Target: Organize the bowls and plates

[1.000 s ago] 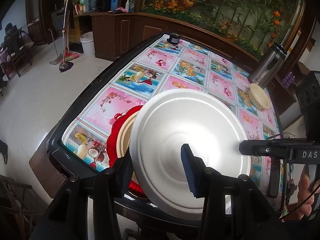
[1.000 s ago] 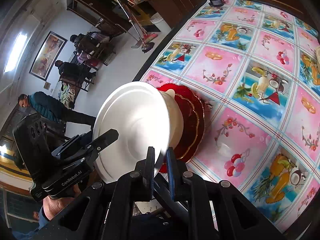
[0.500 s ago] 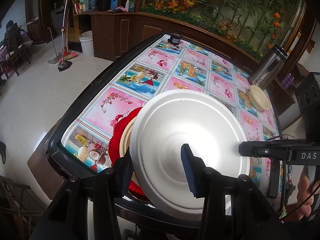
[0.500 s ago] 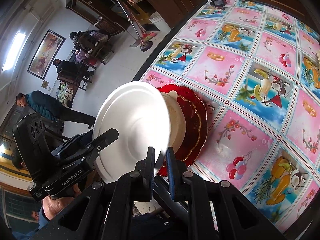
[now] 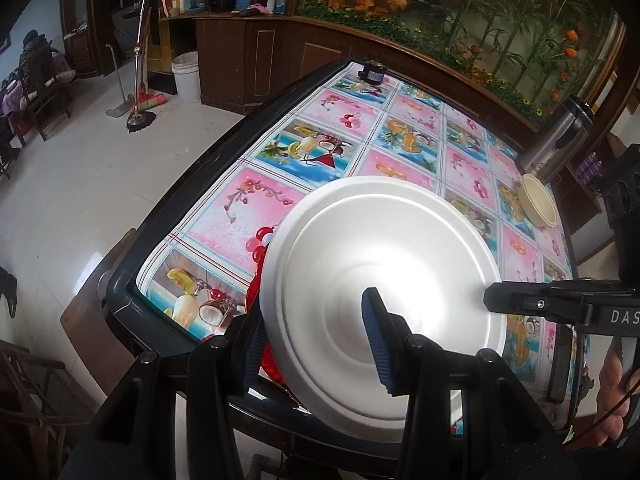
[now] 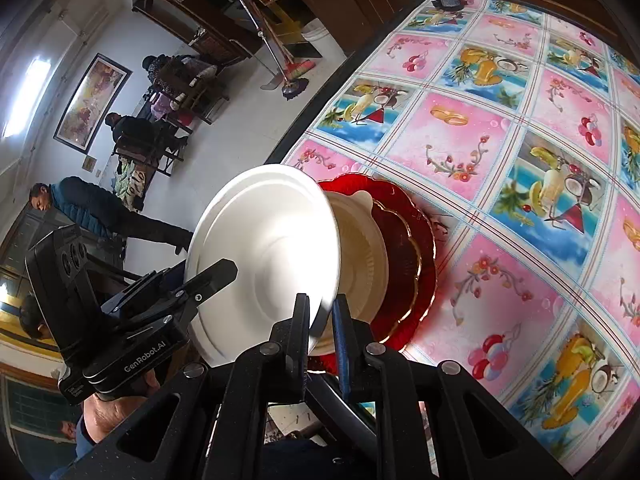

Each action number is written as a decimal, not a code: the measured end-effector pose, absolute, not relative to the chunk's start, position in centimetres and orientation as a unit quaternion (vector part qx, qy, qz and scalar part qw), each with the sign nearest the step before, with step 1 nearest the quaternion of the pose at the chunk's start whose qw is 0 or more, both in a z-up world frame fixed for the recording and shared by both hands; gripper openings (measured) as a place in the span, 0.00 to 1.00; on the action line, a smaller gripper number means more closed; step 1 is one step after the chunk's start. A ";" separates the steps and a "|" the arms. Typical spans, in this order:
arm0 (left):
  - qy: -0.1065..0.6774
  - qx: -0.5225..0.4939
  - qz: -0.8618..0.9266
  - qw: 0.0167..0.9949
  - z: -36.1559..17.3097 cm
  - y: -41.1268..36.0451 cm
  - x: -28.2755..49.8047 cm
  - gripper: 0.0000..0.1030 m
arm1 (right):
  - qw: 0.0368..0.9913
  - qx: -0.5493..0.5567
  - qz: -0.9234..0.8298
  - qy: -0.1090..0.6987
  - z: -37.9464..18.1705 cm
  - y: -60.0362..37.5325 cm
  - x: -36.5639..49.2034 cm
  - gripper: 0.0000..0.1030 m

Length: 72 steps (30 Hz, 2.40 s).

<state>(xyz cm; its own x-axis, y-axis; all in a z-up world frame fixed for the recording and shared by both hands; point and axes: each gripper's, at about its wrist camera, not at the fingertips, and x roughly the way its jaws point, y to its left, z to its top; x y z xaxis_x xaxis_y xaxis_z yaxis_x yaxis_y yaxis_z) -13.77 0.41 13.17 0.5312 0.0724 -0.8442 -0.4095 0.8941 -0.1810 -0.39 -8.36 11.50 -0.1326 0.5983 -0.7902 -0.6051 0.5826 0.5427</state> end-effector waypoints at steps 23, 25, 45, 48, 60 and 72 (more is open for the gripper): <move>0.494 -0.156 0.133 0.845 9.9 0.3 -12.1 0.42 | 0.652 -0.008 0.430 0.624 8.0 -8.0 0.6 0.13; 0.494 -0.153 0.134 0.845 9.8 0.3 -12.1 0.42 | 0.652 -0.009 0.429 0.624 7.8 -7.9 0.6 0.13; 0.494 -0.147 0.141 0.845 9.6 0.5 -12.5 0.51 | 0.653 -0.011 0.423 0.628 6.6 -7.4 0.7 0.13; 0.491 -0.145 0.142 0.847 10.0 0.4 -12.6 0.54 | 0.654 -0.013 0.424 0.626 6.6 -7.4 0.8 0.13; 0.480 -0.143 0.148 0.853 11.2 0.4 -13.3 0.64 | 0.660 -0.007 0.431 0.615 7.8 -8.2 0.8 0.26; 0.465 -0.143 0.151 0.860 12.5 0.4 -13.8 0.68 | 0.670 0.002 0.439 0.599 9.8 -9.6 0.1 0.32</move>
<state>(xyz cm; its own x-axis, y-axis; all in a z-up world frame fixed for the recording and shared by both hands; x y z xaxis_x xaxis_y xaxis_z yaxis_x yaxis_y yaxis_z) -13.76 0.37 12.52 0.5216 0.1267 -0.8437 -0.3934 0.9132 -0.1061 0.09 -9.59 9.79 -0.1017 0.5901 -0.8009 -0.5864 0.6148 0.5274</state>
